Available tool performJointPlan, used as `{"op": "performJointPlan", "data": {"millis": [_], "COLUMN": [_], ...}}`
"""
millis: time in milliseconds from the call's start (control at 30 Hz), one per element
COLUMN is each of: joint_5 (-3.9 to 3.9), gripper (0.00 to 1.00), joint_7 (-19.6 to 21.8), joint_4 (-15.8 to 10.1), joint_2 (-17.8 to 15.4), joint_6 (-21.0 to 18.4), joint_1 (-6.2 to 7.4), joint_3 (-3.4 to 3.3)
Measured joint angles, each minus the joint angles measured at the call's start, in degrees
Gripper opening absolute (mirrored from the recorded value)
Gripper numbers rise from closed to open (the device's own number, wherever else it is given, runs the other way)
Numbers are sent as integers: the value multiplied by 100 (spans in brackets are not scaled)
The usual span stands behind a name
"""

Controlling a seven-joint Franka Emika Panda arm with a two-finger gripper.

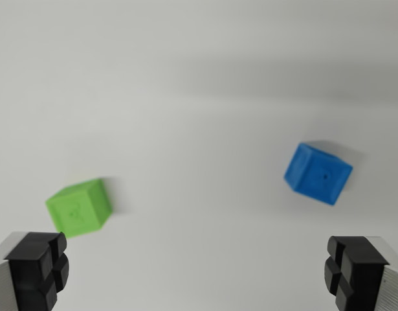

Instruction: Stack cube

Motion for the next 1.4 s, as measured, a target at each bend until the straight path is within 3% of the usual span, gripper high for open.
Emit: {"op": "performJointPlan", "data": {"millis": [567, 1400], "joint_5": [-3, -53], "gripper": [100, 100], "joint_7": [10, 88], "joint_4": [-381, -1182], "joint_2": [-36, -41], "joint_6": [310, 1020], "joint_1": [130, 420], "joint_3": [30, 143]}}
